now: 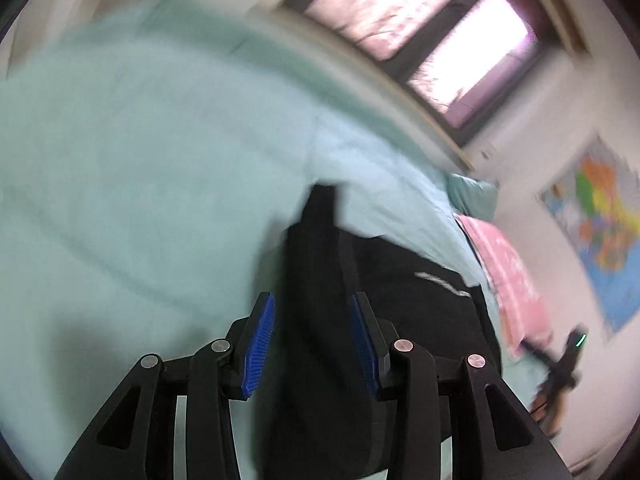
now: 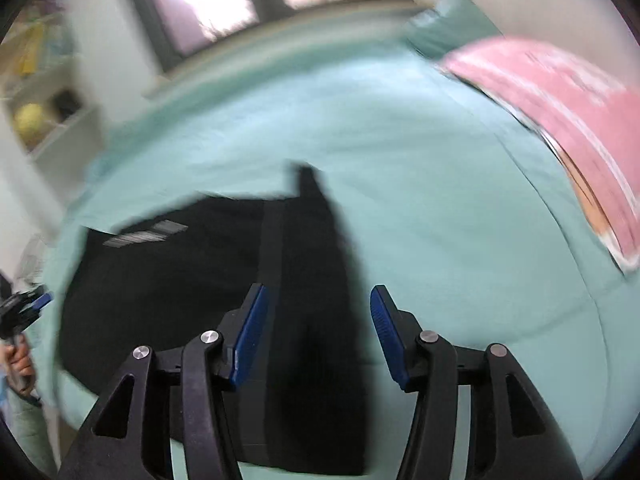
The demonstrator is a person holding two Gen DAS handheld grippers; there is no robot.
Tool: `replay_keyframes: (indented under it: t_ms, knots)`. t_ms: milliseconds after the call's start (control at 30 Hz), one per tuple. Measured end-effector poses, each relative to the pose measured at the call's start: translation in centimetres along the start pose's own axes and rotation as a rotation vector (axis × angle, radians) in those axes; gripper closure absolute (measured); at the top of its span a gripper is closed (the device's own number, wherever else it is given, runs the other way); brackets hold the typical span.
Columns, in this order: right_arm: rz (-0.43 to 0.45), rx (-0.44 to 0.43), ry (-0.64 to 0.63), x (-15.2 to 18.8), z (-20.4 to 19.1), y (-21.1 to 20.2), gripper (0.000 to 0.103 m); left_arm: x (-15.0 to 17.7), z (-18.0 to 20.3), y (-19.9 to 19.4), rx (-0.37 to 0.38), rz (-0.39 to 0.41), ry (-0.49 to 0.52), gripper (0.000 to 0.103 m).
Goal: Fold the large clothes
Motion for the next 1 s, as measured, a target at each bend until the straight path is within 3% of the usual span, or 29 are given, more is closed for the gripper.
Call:
replay_keyframes:
  t_ms: [67, 167, 233, 300, 400, 533, 767, 900, 1000]
  knots:
    - [0.006, -0.049, -0.033, -0.3, -4.2, -0.3, 0.033, -1.2, 5.0, 0.1, 0.026, 0.012, 0.101, 0.060]
    - [-0.042, -0.039, -0.099, -0.2, -10.9, 2.8, 0.033, -1.7, 11.6, 3.9, 0.028, -0.037, 0.238, 0.059]
    - [-0.069, 0.003, -0.166, 0.5, -13.9, 5.4, 0.033, -1.9, 14.8, 8.5, -0.012, -0.109, 0.292, 0.059]
    - [-0.121, 0.043, -0.209, 1.7, -15.1, 8.7, 0.033, -1.1, 16.5, 13.2, -0.038, -0.227, 0.283, 0.059]
    - [-0.248, 0.134, -0.212, 3.8, -14.4, 14.8, 0.033, 1.9, 14.9, 18.6, -0.127, -0.397, 0.233, 0.059]
    - [-0.274, 0.162, -0.194, 4.7, -12.7, 18.3, 0.033, 2.7, 13.7, 20.9, -0.143, -0.409, 0.214, 0.059]
    - [-0.247, 0.177, -0.170, 4.7, -12.2, 17.9, 0.033, 2.8, 14.4, 21.0, -0.177, -0.384, 0.250, 0.059]
    - [-0.164, 0.127, -0.188, 5.5, -13.7, 12.1, 0.033, 3.2, 18.5, 16.5, -0.223, -0.292, 0.398, 0.059]
    - [-0.119, 0.082, -0.216, 7.4, -14.1, 6.9, 0.033, 4.5, 20.4, 12.4, -0.173, -0.254, 0.427, 0.059]
Point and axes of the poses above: each gripper's, at about its wrist camera, not at the fingertips, and y roughly the way its jaws point, z to its right, x to its underside, the point moved 2 cm from there along y, roughly the way its jaws point, and after that the axes turned 10 degrees about y, right-handed, at the moved point
